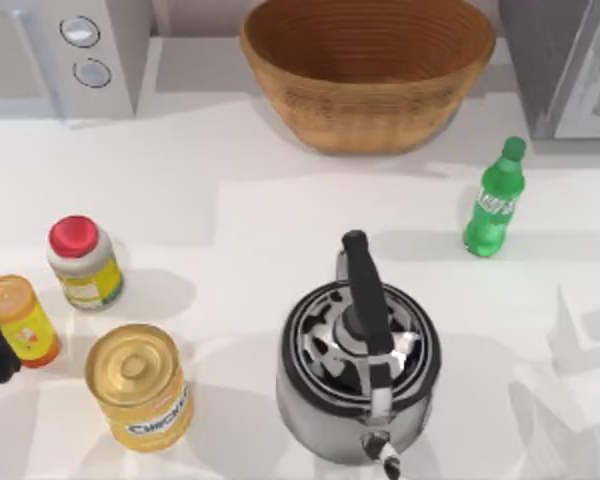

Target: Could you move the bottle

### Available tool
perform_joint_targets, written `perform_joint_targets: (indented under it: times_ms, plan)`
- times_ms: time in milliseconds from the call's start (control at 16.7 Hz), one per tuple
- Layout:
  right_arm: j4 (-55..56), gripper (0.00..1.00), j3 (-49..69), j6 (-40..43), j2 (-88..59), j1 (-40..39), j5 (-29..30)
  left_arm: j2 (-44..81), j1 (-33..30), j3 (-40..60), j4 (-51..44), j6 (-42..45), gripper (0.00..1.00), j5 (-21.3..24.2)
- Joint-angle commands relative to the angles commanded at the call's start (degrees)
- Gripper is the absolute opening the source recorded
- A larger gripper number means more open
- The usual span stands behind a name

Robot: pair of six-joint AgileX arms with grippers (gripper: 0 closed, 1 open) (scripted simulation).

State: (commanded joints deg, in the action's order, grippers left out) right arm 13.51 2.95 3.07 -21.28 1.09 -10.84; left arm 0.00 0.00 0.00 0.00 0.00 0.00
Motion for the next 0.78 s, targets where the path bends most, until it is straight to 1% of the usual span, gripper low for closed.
perform_joint_targets:
  times_ms: [540, 780]
  plan:
    - [32.58, 1.00, 11.17, 5.18, -50.19, 3.87, -21.34, 0.00, 0.00, 0.00, 0.00, 0.00, 1.00, 0.00]
    - [45.44, 1.00, 15.59, 7.17, -69.72, 5.39, -29.64, 0.00, 0.00, 0.00, 0.00, 0.00, 1.00, 0.00]
